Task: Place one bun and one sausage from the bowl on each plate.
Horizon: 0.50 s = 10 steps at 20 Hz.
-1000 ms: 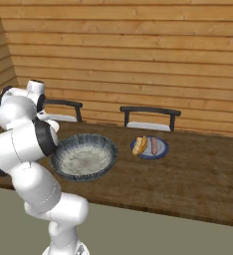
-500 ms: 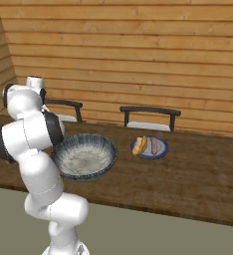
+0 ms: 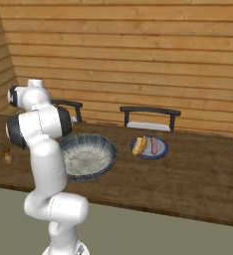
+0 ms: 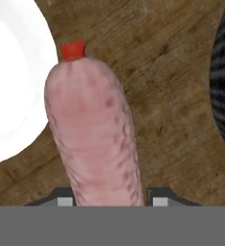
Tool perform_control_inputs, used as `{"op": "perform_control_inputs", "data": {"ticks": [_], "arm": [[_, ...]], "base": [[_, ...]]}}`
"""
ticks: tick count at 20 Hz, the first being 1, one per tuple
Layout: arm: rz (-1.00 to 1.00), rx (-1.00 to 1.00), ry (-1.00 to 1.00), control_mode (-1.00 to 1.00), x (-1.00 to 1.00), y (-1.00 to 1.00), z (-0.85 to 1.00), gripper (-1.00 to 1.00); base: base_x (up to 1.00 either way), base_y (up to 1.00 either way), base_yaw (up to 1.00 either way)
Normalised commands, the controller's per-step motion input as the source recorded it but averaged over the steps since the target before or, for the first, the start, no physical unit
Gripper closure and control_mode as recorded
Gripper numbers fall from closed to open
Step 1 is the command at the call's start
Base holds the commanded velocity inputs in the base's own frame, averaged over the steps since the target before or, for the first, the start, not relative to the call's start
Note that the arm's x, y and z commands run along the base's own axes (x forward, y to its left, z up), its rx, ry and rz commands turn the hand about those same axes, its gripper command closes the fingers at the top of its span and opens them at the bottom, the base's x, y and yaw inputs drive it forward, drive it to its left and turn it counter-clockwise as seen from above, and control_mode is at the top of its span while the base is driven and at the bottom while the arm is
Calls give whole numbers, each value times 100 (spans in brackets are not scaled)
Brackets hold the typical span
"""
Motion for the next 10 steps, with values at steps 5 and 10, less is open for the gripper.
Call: {"op": "perform_control_inputs", "data": {"ticks": [5,10], "arm": [[-2,-10,0,-100,49,11,-19,100],[0,-10,2,-100,47,9,-35,100]], "base": [[0,0,0],[0,0,0]]}}
